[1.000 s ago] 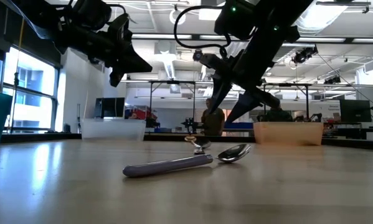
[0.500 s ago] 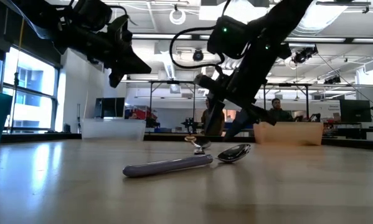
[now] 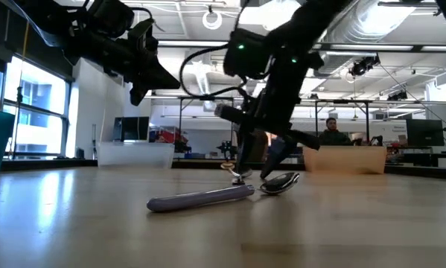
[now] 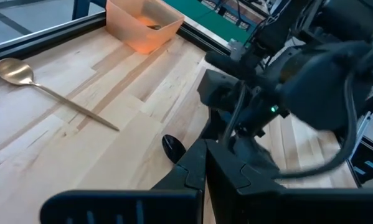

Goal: Sort silverware by color (type)
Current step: Put the black spoon into the orange bin

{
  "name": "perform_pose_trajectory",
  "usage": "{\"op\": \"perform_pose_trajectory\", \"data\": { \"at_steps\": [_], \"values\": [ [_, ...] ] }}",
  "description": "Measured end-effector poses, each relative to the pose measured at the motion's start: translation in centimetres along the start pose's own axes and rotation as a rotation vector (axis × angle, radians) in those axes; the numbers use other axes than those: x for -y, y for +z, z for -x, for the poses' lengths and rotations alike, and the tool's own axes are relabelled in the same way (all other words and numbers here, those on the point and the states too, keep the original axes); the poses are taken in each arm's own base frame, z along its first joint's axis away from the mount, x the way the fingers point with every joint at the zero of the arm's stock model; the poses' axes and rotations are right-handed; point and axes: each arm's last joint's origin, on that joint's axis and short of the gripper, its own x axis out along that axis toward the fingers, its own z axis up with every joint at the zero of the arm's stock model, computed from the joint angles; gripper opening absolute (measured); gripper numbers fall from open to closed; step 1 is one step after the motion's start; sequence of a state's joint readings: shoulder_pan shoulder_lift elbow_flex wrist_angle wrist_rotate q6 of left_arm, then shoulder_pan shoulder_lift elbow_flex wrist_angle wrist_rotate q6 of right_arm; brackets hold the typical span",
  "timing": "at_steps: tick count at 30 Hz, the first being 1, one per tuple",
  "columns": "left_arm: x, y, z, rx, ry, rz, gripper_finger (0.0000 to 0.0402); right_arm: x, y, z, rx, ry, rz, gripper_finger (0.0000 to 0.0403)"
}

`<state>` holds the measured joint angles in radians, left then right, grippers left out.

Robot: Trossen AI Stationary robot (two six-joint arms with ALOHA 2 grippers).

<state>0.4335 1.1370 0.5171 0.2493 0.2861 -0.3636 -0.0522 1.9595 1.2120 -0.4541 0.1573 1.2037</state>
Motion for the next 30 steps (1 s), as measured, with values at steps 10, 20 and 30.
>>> {"op": "perform_pose_trajectory", "data": {
  "at_steps": [10,20,30],
  "values": [
    [0.0,-0.1,0.0,-0.008,0.001,0.003,0.0000,-0.7,1.7,-0.9,-0.103,-0.106,0.043,0.0116],
    [0.0,-0.1,0.0,-0.008,0.002,0.003,0.0000,0.2,2.8,-0.3,-0.170,-0.094,0.138,0.0011],
    [0.0,-0.1,0.0,-0.006,0.005,0.028,0.0000,2.8,6.5,4.8,-0.207,-0.090,0.279,0.0003]
  ]
}}
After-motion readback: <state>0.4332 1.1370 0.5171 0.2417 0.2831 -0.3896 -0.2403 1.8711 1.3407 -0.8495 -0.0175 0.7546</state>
